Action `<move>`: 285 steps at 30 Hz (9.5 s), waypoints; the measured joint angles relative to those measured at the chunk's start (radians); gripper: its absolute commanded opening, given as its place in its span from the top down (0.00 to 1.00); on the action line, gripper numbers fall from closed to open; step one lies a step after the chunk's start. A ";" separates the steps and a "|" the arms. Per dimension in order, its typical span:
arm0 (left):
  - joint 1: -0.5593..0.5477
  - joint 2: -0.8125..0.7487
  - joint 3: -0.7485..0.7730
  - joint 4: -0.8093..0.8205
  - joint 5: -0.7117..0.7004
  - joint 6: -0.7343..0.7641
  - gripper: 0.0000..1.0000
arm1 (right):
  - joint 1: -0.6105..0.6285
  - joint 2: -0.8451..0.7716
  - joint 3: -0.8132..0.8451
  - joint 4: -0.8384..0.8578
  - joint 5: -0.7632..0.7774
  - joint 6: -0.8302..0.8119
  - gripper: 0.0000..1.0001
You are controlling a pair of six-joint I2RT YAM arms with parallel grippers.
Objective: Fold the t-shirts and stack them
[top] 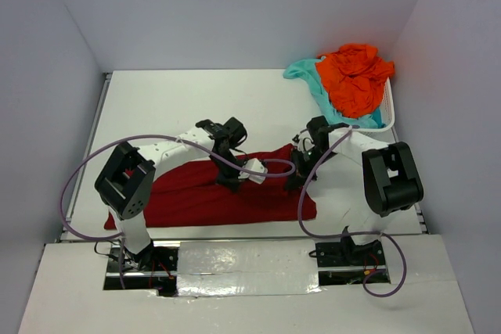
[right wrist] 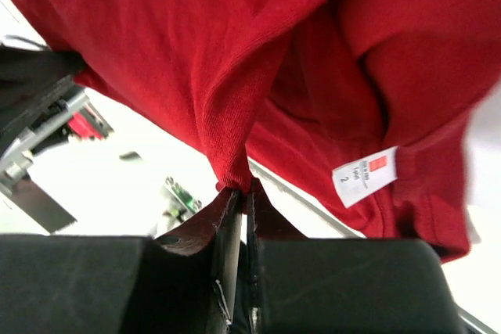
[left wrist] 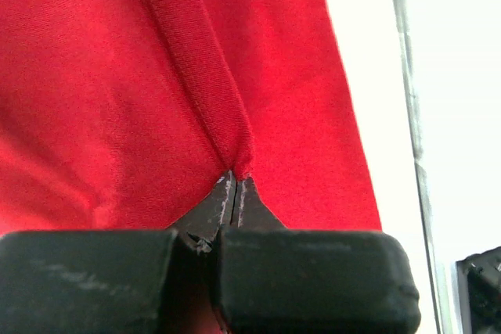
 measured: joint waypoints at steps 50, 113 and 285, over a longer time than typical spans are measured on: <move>1.151 -0.143 -0.378 0.509 -0.460 -0.352 1.00 | 0.037 -0.146 -0.241 0.211 0.393 0.300 1.00; 1.309 -0.188 -0.150 0.314 -0.308 -0.612 0.39 | -0.032 0.637 0.816 0.358 0.529 0.933 0.45; 0.509 -0.092 -0.088 0.540 0.013 -0.227 1.00 | 0.100 0.349 0.478 0.256 0.010 0.182 0.91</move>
